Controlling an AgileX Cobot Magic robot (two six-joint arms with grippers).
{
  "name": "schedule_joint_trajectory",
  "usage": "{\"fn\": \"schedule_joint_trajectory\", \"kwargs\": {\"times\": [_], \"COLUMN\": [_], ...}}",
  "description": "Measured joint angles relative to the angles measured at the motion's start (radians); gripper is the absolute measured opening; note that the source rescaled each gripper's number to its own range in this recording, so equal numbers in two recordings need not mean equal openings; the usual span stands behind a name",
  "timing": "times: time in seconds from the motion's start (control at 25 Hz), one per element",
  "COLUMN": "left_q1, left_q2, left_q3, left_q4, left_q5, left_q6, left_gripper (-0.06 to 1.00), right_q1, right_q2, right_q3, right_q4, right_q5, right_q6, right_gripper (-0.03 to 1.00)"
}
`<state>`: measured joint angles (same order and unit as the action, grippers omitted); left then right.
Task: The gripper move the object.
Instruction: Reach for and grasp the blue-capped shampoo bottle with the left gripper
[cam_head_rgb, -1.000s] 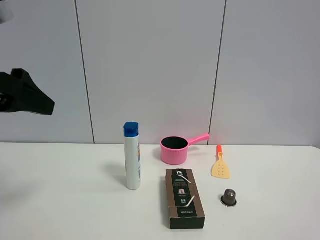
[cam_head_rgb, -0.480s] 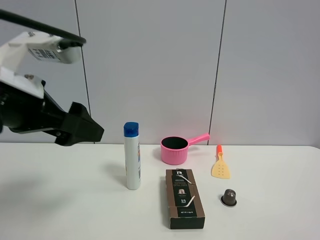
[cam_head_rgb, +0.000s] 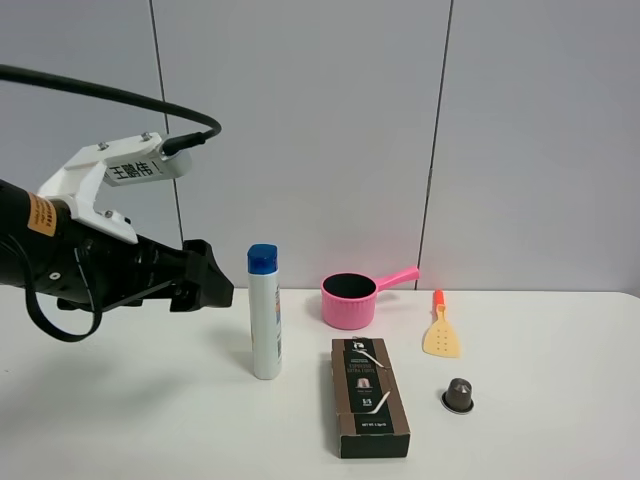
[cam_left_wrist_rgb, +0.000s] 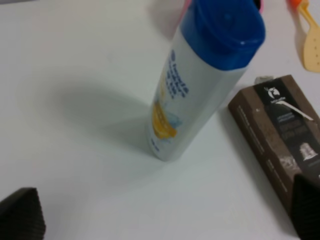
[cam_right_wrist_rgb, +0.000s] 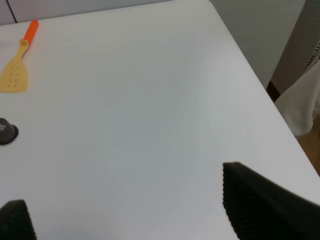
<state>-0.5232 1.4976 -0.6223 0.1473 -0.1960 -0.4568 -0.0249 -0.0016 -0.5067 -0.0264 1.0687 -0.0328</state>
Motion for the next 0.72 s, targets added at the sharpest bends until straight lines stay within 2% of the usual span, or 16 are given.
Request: {"fn": "schedule_joint_trajectory", "kwargs": {"times": [0.12,0.36,0.52,0.72], "left_q1": [-0.003,-0.005,-0.006,-0.006], "left_q2": [0.071,0.2,0.272,0.344], "left_q3": [0.009,0.057,0.057,0.047], "left_q4": [0.072,0.216,0.205,0.121], "left_q5": [-0.095,-0.432,-0.552,-0.604], "left_q6": [-0.062,-0.107,-0.11,-0.092], "left_gripper": [1.0,1.0,1.0,1.0], "right_q1": [0.0,0.0,0.0,0.0], "right_q2": [0.0,0.0,0.0,0.0], "right_q3": [0.0,0.0,0.0,0.0], "right_q4": [0.0,0.0,0.0,0.0], "right_q5": [0.0,0.0,0.0,0.0], "right_q6": [0.0,0.0,0.0,0.0], "right_gripper": [1.0,1.0,1.0,1.0]}}
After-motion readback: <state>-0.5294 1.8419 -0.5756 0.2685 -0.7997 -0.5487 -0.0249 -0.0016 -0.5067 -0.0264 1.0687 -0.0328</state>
